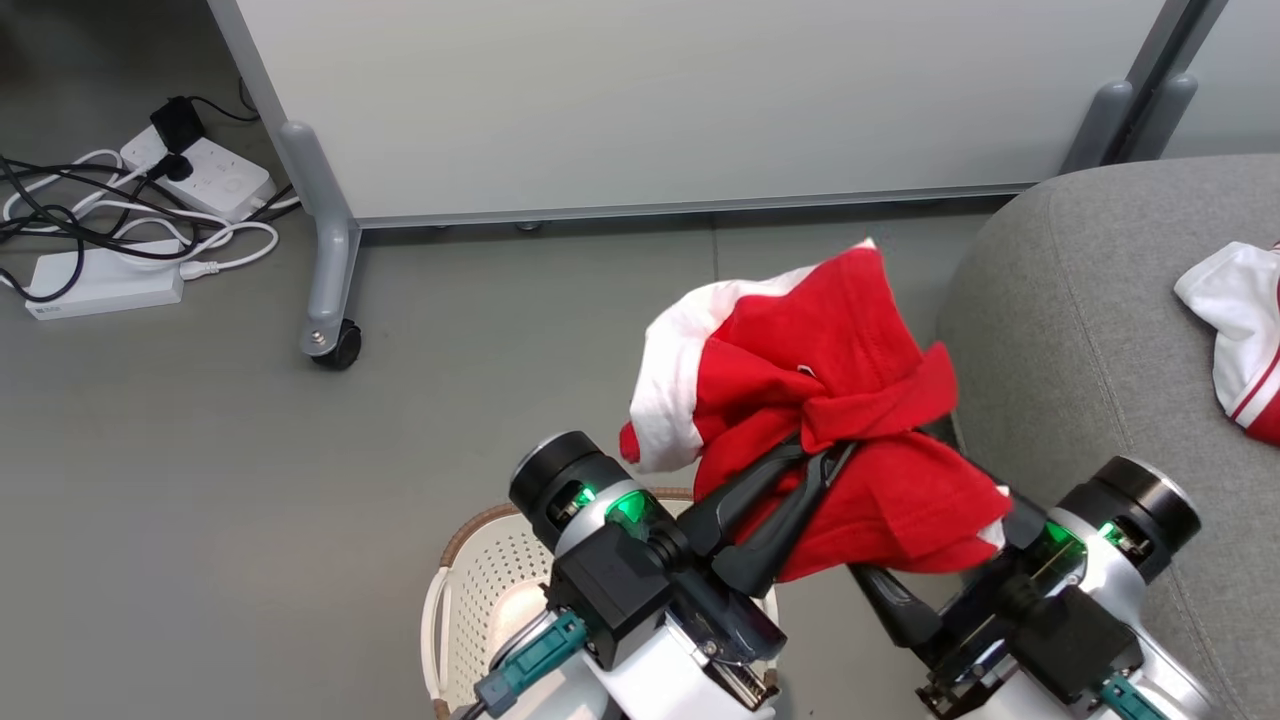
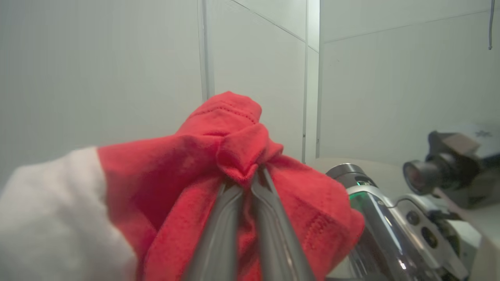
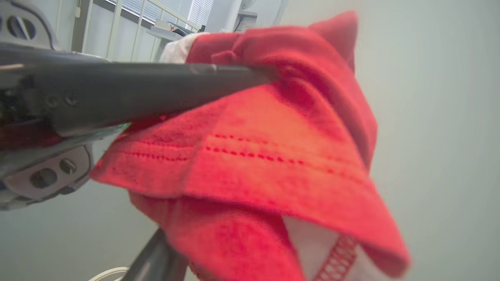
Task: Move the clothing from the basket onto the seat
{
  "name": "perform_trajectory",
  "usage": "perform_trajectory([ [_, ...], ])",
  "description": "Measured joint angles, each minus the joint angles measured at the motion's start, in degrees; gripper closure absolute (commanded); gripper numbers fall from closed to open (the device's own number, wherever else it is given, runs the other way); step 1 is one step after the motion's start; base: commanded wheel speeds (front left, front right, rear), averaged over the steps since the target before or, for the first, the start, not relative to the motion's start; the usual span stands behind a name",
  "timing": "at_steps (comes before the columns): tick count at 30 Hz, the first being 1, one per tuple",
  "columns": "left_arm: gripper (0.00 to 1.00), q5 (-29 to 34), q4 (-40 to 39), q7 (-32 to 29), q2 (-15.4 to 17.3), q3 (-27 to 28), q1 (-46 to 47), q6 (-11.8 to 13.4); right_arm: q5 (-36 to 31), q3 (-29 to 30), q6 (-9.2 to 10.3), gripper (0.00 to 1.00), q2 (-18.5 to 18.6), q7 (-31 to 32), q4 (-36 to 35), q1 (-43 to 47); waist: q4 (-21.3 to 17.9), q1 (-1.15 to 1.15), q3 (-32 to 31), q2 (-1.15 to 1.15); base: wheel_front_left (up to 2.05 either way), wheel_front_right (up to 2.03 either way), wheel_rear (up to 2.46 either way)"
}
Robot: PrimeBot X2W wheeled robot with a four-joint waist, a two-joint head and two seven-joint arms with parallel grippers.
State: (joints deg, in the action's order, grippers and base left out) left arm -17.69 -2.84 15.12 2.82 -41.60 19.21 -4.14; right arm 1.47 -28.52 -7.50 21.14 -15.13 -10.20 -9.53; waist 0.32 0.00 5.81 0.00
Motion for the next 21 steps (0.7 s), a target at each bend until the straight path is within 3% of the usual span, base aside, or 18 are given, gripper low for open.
perform_trajectory([
  [17, 1.00, -1.05, 3.05, 0.02, -0.01, -3.92, 1.17, 0.43, -1.51, -1.05, 0.00, 0.00, -3.20, 0.00, 2.41, -2.27, 0.05, 0.00, 0.16, 0.00, 0.00, 0.00, 0.00],
  [18, 1.00, -1.20, 3.15, 0.02, -0.02, -4.11, 1.18, 0.43, 0.10, -1.22, 0.00, 0.06, -3.41, 0.01, 3.50, -2.14, 0.09, 0.00, 0.10, 0.00, 0.00, 0.00, 0.00],
  [19, 1.00, -1.42, 3.32, 0.02, 0.02, -4.19, 1.18, 0.44, 0.51, -1.19, 0.00, 0.60, -3.47, 0.03, 3.63, -1.98, 0.11, 0.00, 0.06, 0.00, 0.00, 0.00, 0.00],
  [20, 1.00, -1.53, 3.37, 0.02, 0.02, -4.30, 1.18, 0.52, 0.56, -0.82, 0.00, 1.00, -3.64, 0.02, 3.48, -2.04, 0.13, 0.00, 0.04, 0.00, 0.00, 0.00, 0.00],
  [21, 1.00, -1.53, 3.37, 0.02, -0.02, -4.37, 1.19, 0.51, 0.73, -0.43, 0.00, 1.00, -3.88, 0.02, 3.37, -2.13, 0.14, 0.00, 0.04, 0.00, 0.00, 0.00, 0.00],
])
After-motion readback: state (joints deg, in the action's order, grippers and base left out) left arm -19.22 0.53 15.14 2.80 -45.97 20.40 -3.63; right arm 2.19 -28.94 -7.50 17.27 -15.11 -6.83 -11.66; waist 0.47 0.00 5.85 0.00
